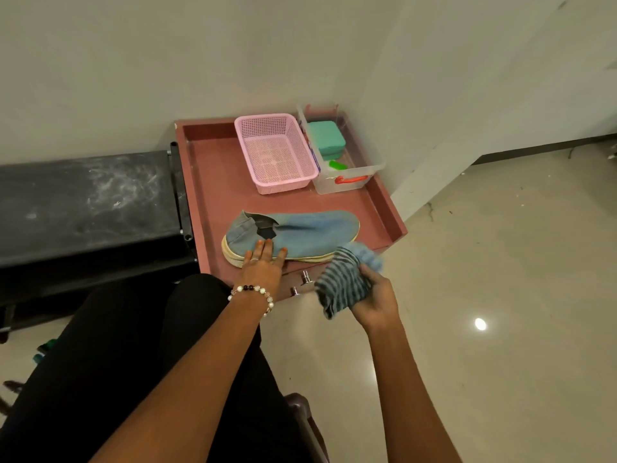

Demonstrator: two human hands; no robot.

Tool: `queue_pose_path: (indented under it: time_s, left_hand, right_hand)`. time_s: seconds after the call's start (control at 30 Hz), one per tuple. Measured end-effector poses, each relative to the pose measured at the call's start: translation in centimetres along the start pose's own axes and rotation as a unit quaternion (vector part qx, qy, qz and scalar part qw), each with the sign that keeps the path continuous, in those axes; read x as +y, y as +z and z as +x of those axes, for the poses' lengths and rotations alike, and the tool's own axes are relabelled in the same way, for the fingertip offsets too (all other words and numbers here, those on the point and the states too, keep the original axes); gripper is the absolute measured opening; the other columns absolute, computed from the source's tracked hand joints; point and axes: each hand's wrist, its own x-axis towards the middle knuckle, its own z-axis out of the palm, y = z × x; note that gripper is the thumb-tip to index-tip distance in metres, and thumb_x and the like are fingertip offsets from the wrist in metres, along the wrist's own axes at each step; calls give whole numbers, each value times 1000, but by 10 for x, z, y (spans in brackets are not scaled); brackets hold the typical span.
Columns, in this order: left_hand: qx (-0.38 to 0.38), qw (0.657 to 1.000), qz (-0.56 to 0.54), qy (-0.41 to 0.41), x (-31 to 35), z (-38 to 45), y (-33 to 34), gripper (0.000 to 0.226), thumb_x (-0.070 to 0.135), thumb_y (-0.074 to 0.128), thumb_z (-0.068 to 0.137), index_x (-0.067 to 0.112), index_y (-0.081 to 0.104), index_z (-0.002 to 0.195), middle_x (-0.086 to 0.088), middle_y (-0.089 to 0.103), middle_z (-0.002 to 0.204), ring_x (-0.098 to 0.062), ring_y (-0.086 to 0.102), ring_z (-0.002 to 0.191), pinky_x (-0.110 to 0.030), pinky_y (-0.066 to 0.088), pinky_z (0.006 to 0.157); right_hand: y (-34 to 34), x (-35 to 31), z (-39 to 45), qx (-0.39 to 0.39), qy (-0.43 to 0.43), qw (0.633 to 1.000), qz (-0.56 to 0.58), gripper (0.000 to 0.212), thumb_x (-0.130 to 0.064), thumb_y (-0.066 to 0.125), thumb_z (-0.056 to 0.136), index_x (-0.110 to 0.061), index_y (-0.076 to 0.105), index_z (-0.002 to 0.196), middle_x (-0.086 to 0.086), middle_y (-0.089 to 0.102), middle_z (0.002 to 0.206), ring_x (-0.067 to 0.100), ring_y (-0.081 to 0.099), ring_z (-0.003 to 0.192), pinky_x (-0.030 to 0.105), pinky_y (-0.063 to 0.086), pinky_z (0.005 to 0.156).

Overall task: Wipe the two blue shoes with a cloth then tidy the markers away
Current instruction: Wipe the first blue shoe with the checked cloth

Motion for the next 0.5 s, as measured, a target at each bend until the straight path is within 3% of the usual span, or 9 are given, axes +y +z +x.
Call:
queue_pose_path:
  time_s: [0.1, 0.13, 0.23, 0.33, 0.4, 0.47, 0.5]
  left_hand:
    - [14, 1000, 2, -13, 2, -1, 0, 66, 3, 43, 94, 17, 13, 152, -16, 0, 159, -32, -3, 147, -44, 5, 119]
    - [17, 1000, 7, -19, 2, -1, 0, 64, 4, 43, 94, 16, 16, 151, -16, 1, 159, -33, -2, 147, -44, 5, 118]
    - [30, 999, 31, -28, 0, -3, -1, 55, 5, 38, 96, 15, 25, 148, -15, 2, 159, -35, -3, 146, -46, 4, 118]
    - [8, 998, 55, 1, -8, 1, -4, 52, 5, 41, 95, 19, 37, 145, -12, 9, 159, -35, 2, 146, -46, 10, 118]
    - [-30, 997, 63, 32, -12, 4, -5, 58, 2, 42, 93, 24, 37, 146, -14, 14, 157, -36, 6, 145, -43, 19, 117]
    - [-58, 994, 75, 49, -13, 5, -4, 60, 2, 40, 94, 26, 33, 148, -15, 15, 156, -36, 8, 145, -41, 23, 116]
    - [-63, 993, 82, 52, -12, 5, -4, 59, 4, 41, 94, 26, 33, 148, -16, 16, 156, -37, 10, 145, -40, 24, 115]
  right_hand:
    - [-16, -2, -5, 25, 1, 998, 54, 27, -22, 51, 95, -2, 69, 92, 16, 70, 91, 27, 71, 75, 42, 59, 67]
    - [-22, -2, -7, 27, 10, 998, 56, 26, -23, 53, 93, -2, 68, 96, 17, 70, 92, 28, 71, 77, 43, 59, 65]
    - [-32, -4, -13, 20, 4, 999, 49, 43, -12, 64, 81, -3, 55, 123, 20, 62, 118, 34, 63, 103, 45, 57, 70]
    - [-30, -7, -12, 54, -94, 993, -56, 49, 7, 63, 75, -5, 56, 122, 17, 64, 116, 33, 62, 104, 44, 56, 74]
    - [-20, -13, -12, 126, -203, 936, -258, 44, 13, 57, 78, -10, 61, 116, 10, 68, 105, 29, 65, 97, 42, 56, 77]
    - [-8, -19, -8, 159, -319, 802, -480, 44, 10, 53, 81, -12, 62, 118, 4, 68, 101, 23, 64, 94, 36, 53, 84]
    - [1, -21, -7, 163, -369, 739, -539, 45, 9, 52, 82, -11, 61, 120, 1, 66, 100, 19, 61, 92, 32, 51, 84]
